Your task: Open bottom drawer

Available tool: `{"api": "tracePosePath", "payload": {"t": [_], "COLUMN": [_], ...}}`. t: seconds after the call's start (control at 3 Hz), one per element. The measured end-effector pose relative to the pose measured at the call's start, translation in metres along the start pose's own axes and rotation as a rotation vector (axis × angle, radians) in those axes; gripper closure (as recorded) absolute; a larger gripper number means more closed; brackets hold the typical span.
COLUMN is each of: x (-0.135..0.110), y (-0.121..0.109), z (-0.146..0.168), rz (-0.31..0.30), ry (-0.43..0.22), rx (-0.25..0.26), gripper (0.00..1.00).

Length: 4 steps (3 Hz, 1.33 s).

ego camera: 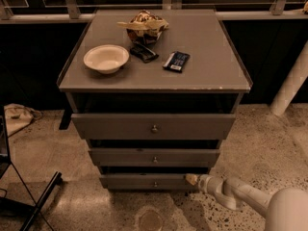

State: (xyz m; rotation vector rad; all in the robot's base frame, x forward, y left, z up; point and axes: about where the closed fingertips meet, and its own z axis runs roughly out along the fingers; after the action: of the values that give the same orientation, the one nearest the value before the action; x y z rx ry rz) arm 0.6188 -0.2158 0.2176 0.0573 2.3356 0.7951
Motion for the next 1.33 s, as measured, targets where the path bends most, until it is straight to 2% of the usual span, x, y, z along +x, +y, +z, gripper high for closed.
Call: {"api": "tracePosePath", "payload": {"t": [0.33, 0.67, 1.0, 1.33], "x": [-0.019, -0.02, -0.02, -0.03], "y": [0.007, 0.007, 0.001, -0.012], "z": [-0.019, -0.021, 0.001, 0.044], "rz": [-0.006, -0.003, 0.011, 0.042], "ry": [-0.056, -0.062, -0.058, -0.056], "rx": [-0.007, -0.008, 0.009, 0.048], "gripper": [1.0, 1.0, 1.0, 1.0]}}
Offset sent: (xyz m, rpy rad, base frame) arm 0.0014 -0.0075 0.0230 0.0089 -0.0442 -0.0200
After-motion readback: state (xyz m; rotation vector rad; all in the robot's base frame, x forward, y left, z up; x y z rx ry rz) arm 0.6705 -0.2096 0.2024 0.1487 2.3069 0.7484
